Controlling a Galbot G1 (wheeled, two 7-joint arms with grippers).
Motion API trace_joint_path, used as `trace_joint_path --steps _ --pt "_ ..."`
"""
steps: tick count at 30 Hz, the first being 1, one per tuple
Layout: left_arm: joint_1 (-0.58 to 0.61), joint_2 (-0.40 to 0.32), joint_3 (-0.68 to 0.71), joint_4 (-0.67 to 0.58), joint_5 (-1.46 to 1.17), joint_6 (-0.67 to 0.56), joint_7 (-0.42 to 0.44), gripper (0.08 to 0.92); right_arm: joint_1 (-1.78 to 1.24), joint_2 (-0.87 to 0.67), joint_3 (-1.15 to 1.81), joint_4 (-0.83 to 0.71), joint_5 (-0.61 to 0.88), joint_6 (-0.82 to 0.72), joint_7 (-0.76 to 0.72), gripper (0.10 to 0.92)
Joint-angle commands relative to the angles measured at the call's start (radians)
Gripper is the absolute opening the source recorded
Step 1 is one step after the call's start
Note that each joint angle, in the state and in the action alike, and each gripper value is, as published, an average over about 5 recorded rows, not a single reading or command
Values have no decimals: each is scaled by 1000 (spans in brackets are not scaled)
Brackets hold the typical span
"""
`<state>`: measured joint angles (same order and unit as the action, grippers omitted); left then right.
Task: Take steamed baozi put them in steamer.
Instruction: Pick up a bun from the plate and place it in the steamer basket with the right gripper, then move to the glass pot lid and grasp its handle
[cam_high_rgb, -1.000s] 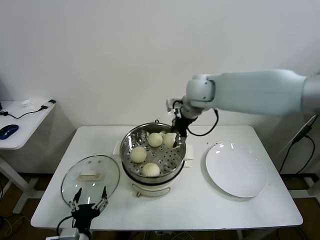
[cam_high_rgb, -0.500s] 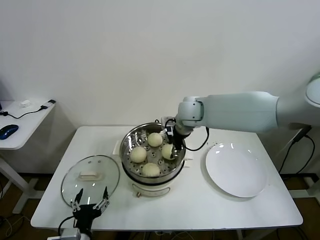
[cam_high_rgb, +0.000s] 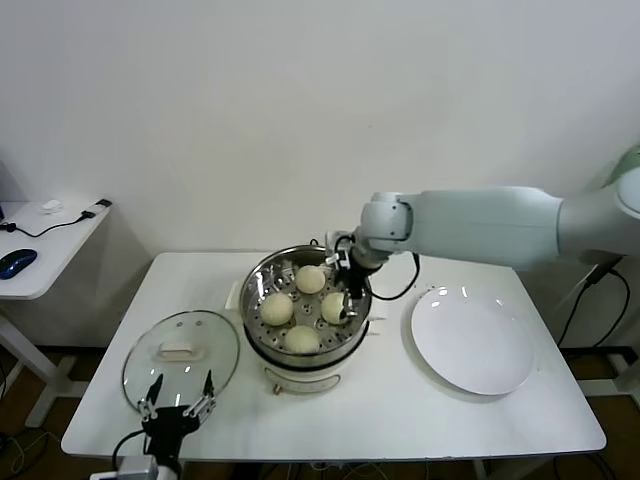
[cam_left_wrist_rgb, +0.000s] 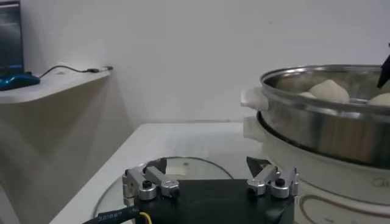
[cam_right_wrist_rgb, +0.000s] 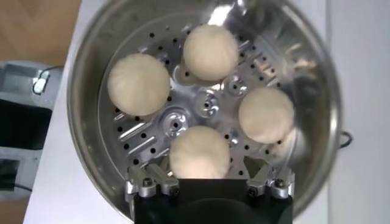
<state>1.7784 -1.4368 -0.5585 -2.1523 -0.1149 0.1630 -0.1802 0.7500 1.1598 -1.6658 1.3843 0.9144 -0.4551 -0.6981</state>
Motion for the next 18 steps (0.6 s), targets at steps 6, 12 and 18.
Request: trace_joint_path --steps 6,12,18 --pt "0 1 -2 -8 -3 2 -3 823 -88 -325 423 -1 52 88 161 823" --pt "-4 2 -4 -23 -46 -2 -22 823 -413 -528 839 34 -128 127 392 823" --pt "-33 7 -5 -16 -2 -23 -28 823 -781 -728 1118 99 -229 233 537 823"
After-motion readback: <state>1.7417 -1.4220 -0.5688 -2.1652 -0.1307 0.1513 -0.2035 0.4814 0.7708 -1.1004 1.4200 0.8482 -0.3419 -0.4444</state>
